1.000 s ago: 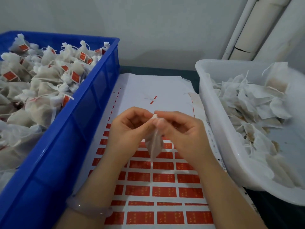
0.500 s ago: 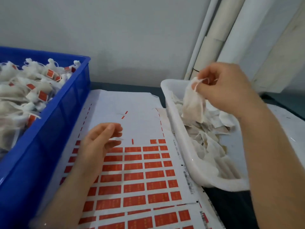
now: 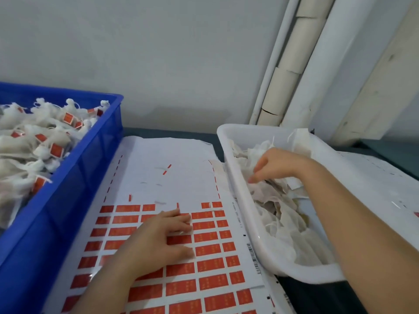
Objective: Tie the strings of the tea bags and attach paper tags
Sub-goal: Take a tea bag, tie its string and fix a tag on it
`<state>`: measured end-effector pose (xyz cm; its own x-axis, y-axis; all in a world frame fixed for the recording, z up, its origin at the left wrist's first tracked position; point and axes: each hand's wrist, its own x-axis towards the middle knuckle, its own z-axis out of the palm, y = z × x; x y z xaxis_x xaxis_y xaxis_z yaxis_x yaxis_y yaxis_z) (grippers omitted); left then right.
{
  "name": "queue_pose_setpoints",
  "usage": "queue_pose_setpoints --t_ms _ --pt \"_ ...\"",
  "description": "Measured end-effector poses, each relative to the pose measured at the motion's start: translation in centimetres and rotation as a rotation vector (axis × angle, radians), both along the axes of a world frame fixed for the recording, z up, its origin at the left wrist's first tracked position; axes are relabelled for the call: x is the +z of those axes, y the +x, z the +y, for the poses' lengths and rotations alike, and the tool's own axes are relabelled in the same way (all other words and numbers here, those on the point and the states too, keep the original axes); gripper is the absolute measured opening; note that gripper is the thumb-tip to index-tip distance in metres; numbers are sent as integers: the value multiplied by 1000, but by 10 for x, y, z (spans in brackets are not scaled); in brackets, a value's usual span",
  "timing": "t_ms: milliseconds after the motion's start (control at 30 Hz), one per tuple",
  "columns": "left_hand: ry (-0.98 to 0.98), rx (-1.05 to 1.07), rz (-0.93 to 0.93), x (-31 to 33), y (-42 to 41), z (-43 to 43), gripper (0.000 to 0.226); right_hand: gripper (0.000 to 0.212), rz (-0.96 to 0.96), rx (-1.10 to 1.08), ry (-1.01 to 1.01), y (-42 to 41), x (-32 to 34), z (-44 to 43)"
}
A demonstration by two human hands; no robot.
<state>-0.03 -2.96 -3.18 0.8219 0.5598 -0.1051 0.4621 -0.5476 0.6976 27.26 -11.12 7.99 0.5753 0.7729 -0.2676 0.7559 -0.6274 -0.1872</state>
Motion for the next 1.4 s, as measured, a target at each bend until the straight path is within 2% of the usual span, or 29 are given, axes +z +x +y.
queue_pose_setpoints --t_ms 67,133,267,333,533,633,667,767,867,933,1000,1067,1133,1200,1400 --pt "12 -2 -4 0 0 -1 43 50 -70 50 82 -2 -7 9" --pt "23 -4 -10 1 0 -1 40 51 -131 88 55 -4 -23 16" --pt "31 -5 -35 0 1 0 34 11 -267 105 90 -6 -41 22" --pt "29 -2 -47 0 2 0 30 19 -265 79 161 1 -39 20" --pt "33 -7 -77 -5 2 1 26 43 -66 41 409 16 -18 5" --pt "32 1 -89 -5 2 2 25 27 8 37 536 10 -3 -4" --pt "37 12 -103 -4 2 1 25 28 66 19 616 4 5 -7" --pt "93 153 -308 1 1 -1 18 35 193 29 859 -20 39 -13" --pt "64 357 -617 8 -1 0 28 14 177 149 1009 -69 62 -7" --pt "10 407 -755 12 -4 -2 47 21 118 230 964 -110 51 2" --pt "-61 389 -891 16 -7 -5 67 27 171 297 817 -147 23 8" --pt "-172 374 -978 19 -9 -6 71 27 268 306 716 -172 -10 13" --pt "-229 399 -970 19 -12 -3 48 22 399 274 725 -183 -36 19" --pt "-195 464 -916 18 -13 0 29 14 520 209 778 -185 -53 23" --pt "-163 624 -809 12 -11 6 30 16 644 47 1088 -178 -82 22"
